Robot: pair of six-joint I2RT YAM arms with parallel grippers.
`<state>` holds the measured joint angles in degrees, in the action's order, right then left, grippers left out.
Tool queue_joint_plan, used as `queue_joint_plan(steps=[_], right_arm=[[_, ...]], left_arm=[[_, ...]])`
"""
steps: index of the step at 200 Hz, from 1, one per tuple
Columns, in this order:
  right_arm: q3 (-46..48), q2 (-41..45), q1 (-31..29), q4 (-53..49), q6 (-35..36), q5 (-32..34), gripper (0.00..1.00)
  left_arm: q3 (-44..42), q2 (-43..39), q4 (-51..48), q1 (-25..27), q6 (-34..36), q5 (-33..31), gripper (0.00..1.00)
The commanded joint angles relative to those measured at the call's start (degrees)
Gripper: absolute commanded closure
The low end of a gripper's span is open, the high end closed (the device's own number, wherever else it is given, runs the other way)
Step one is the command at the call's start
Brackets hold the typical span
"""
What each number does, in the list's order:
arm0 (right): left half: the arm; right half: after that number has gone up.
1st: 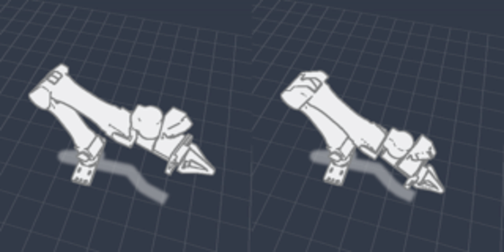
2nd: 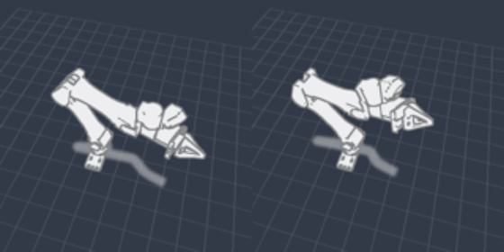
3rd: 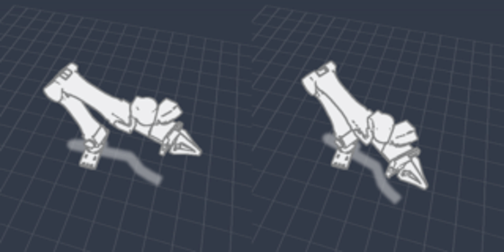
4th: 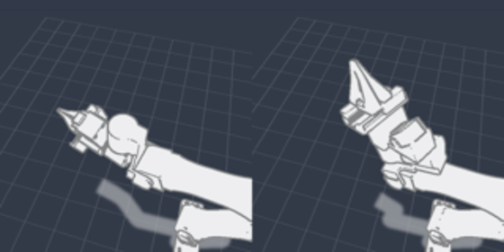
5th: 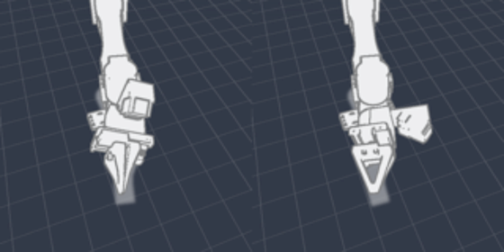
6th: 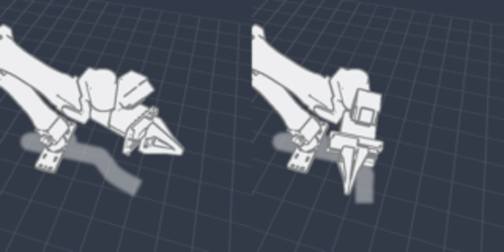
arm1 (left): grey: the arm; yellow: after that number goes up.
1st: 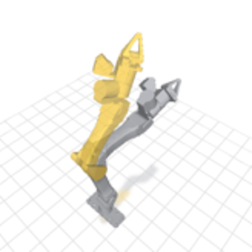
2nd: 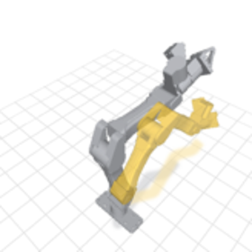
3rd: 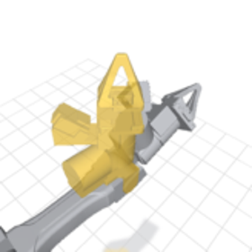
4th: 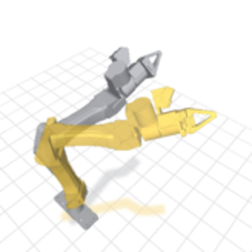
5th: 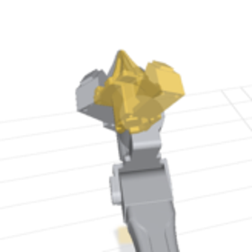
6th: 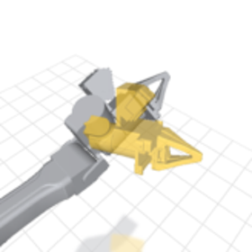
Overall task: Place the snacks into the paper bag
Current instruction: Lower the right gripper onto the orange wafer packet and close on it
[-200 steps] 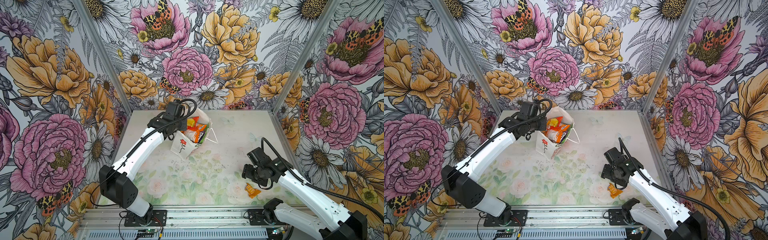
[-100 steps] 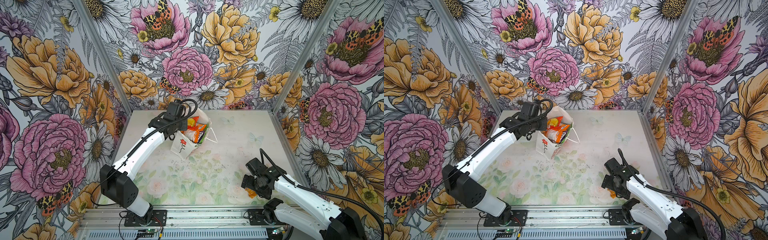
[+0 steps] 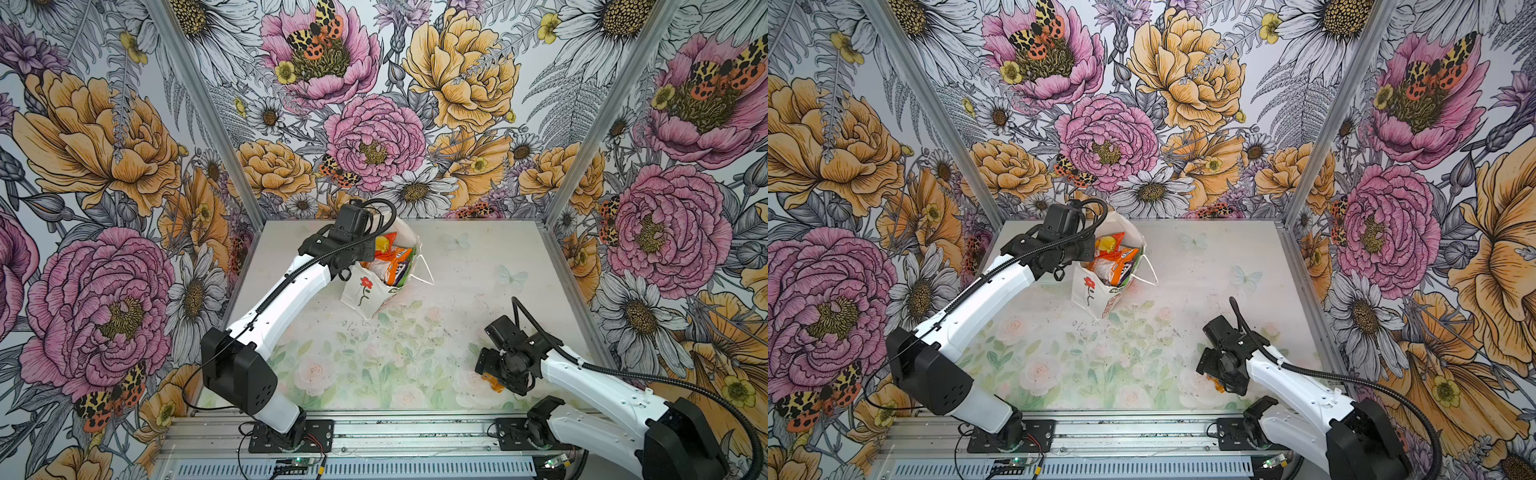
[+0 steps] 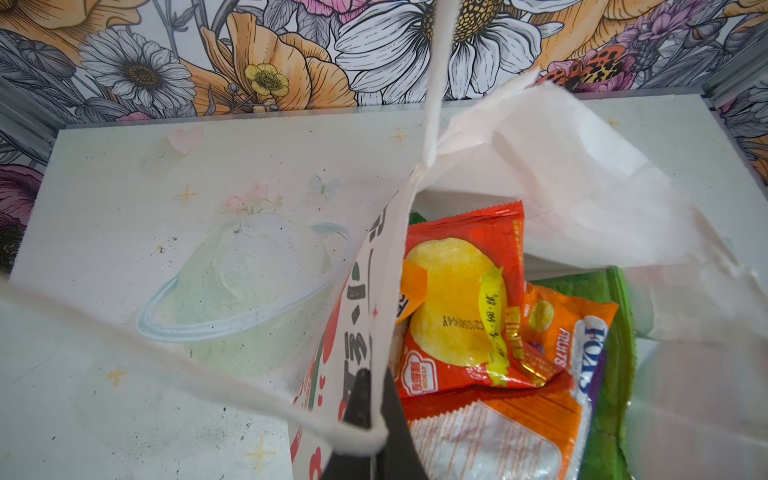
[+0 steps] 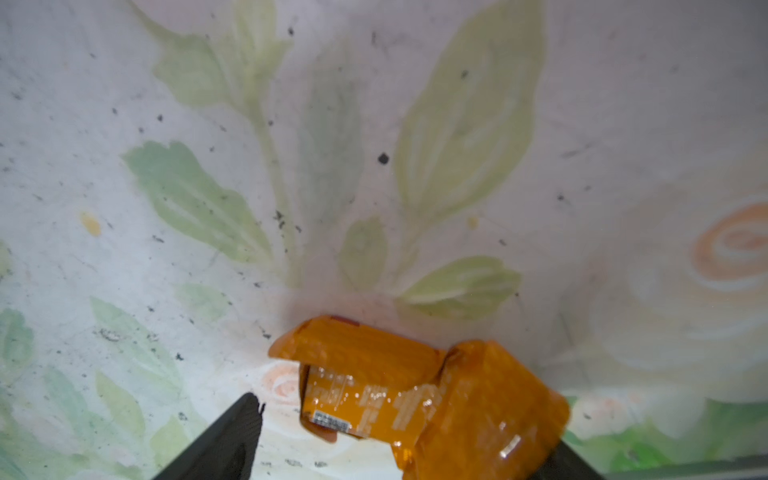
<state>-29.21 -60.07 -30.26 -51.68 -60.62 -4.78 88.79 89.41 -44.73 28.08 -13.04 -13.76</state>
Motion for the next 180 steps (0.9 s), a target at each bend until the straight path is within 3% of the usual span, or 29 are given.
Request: queue_joint_plan(steps=[1,52,119,180], right_arm=[[-3.2,-3.1,-1.0,3.3,-0.1,1.4,0.13],[-7.1,-10.6,-2.8,3.5,1.6,5.5,0.19],[-6.3,-14.1,-6.1,4.3,3.4,3.5,0.27],[-6.5,-15.3,-6.7,5.6,3.5,3.8,0.51]], left_arm=[[1.0,0.4,2.7,0.8,1.2,-0.7,1.0],[1.0,0.3,2.7,0.8,1.3,-0.8,1.0],[1.1,0.6,2.6,0.8,1.3,-0.5,1.0],[1.1,0.9,2.5,0.8,1.2,-0.6,1.0]])
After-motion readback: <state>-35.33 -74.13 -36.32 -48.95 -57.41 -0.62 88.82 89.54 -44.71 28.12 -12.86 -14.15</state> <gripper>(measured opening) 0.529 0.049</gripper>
